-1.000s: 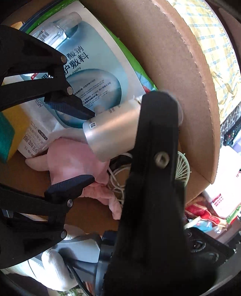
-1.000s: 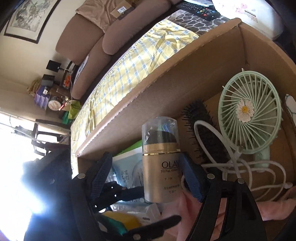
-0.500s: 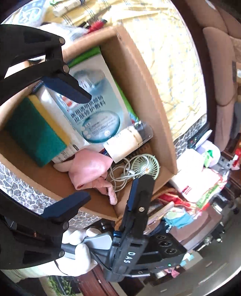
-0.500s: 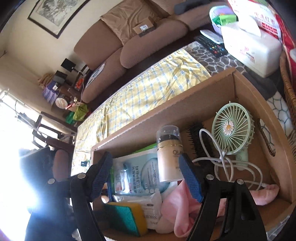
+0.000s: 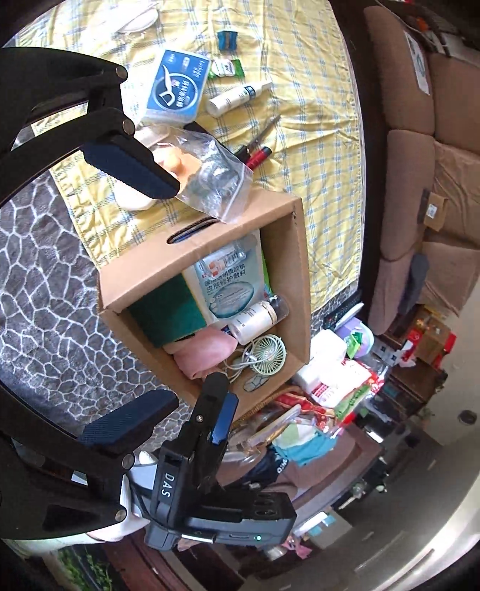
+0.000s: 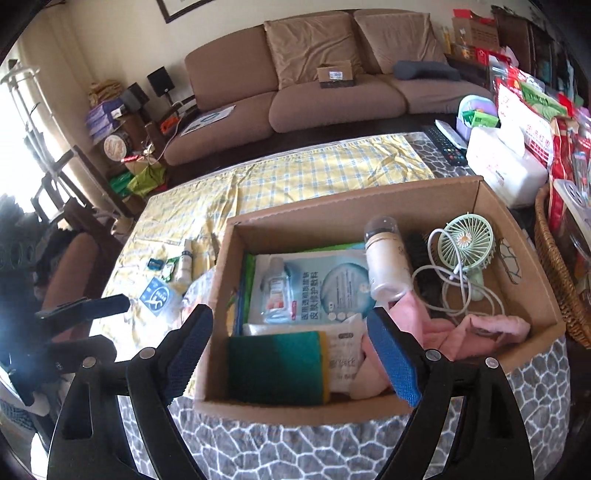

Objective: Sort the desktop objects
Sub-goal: 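Withdraw both grippers from the cardboard box back over the bed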

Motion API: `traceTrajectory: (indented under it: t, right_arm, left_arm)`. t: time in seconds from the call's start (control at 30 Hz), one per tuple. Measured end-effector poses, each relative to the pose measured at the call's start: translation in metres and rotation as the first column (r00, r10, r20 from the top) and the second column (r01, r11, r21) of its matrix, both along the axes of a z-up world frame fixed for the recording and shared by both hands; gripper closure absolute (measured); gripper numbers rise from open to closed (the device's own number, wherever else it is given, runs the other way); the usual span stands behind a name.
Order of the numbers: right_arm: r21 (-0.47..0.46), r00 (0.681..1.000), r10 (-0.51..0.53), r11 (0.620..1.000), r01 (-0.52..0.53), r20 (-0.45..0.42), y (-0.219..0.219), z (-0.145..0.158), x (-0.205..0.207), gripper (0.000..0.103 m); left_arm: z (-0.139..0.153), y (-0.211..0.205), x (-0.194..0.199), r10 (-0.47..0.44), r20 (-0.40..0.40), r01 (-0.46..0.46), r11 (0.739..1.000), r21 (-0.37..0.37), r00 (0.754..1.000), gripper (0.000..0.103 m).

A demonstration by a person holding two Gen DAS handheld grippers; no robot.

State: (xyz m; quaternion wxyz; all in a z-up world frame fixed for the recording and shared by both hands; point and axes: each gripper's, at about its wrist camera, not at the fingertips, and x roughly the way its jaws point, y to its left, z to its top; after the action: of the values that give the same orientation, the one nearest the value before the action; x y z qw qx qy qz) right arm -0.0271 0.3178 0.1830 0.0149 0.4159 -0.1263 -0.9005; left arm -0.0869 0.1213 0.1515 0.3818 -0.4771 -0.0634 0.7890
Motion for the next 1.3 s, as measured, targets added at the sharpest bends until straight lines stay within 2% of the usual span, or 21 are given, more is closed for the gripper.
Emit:
traceTrajectory:
  t: [0.3,0.47,0.73,0.83,0.9,1.03,1.1,1.2,1.3]
  right_arm:
    - [-0.009,0.998,0.055,0.998,-0.056,-0.035,-0.060,0.016,0.031,0.015]
    - [-0.016,0.995,0.092,0.996,-0.092,-0.032,-0.089,0.014,0.036,0.015]
    - [-0.050,0.985,0.168,0.984,-0.171,-0.047,-0.137,0.003,0.032,0.015]
    - [-0.064,0.979,0.199,0.977,-0.202,-0.053,-0.157,-0.006,0.022,0.015]
    - [-0.090,0.965,0.255,0.961,-0.261,-0.066,-0.172,-0.015,0.013,0.015]
    - [-0.017,0.940,0.341,0.940,-0.341,-0.024,-0.212,-0.041,-0.007,0.015]
    - [0.010,0.937,0.348,0.937,-0.348,0.009,-0.225,-0.058,-0.021,0.015]
    - [0.012,0.945,0.325,0.945,-0.326,0.040,-0.233,-0.077,-0.045,0.015]
    - [-0.014,0.956,0.292,0.956,-0.292,0.034,-0.229,-0.090,-0.065,0.015]
  left_arm:
    - [0.001,-0.076,0.036,0.078,-0.030,-0.079,0.996,-0.042,0.997,0.000]
    - [-0.001,-0.115,0.049,0.114,-0.073,-0.120,0.990,-0.078,0.991,0.000]
    - [-0.021,-0.193,0.045,0.204,-0.080,-0.209,0.976,-0.057,0.976,0.000]
    - [-0.035,-0.218,0.035,0.246,-0.059,-0.249,0.967,-0.061,0.967,0.000]
    - [-0.043,-0.231,0.029,0.266,-0.049,-0.269,0.961,-0.063,0.963,0.000]
    - [-0.060,-0.247,0.017,0.275,-0.048,-0.278,0.957,-0.083,0.960,0.000]
    - [-0.069,-0.251,0.012,0.281,-0.049,-0.285,0.954,-0.095,0.958,0.000]
    - [-0.080,-0.255,0.001,0.286,-0.027,-0.287,0.956,-0.067,0.958,0.000]
    - [-0.084,-0.250,-0.018,0.271,-0.022,-0.272,0.961,-0.049,0.962,0.000]
